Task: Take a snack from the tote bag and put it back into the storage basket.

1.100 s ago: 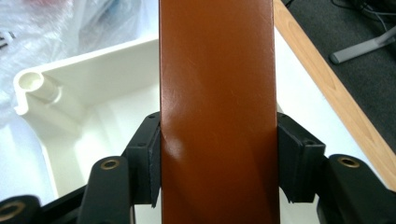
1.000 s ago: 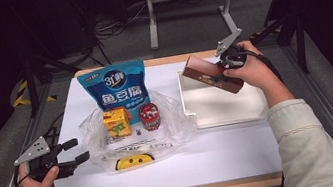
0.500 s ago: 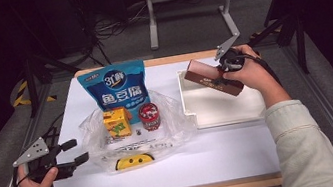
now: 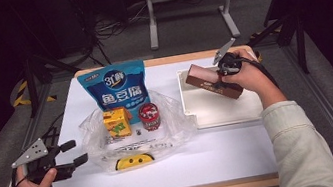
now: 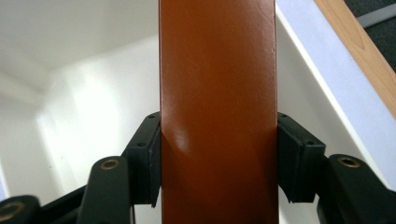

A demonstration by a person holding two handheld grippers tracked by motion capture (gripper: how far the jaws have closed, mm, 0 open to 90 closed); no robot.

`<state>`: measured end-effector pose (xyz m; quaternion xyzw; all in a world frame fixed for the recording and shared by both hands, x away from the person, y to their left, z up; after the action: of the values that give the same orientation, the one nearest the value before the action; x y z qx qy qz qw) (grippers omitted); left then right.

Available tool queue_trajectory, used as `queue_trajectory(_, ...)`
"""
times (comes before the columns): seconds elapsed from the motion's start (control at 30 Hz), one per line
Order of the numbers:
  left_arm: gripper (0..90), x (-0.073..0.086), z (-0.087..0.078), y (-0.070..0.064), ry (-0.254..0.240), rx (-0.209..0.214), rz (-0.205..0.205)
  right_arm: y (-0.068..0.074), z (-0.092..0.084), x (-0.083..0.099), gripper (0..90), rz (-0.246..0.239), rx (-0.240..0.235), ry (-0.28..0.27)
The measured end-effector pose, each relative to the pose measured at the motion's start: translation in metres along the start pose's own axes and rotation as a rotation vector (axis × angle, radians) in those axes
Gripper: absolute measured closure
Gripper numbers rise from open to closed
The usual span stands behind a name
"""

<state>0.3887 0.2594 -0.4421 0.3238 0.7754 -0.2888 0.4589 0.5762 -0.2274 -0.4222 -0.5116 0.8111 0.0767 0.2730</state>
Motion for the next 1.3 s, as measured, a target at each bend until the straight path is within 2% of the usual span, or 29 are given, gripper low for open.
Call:
queue_trajectory(0.87, 24.2, -0.001, 0.001, 0.000, -0.002, 0.008, 0.001, 0.000, 0.023, 0.014, 42.7, -0.024, -0.006, 0.103)
queue_trajectory(1.3, 24.1, -0.002, 0.003, 0.000, -0.003, 0.016, 0.002, -0.001, 0.029, 0.013, 42.5, -0.033, 0.003, 0.127)
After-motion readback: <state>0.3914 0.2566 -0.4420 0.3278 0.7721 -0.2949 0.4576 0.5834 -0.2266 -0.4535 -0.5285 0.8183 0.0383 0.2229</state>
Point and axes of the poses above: each handheld gripper's, and its own axes: z roughly forward along the jaws, x roughly out of its underside, y roughly to its left, the point moved 9 cm from there along z, roughly forward along the jaws, and after that the axes turned 1 degree about -y, right-handed, at the moved point
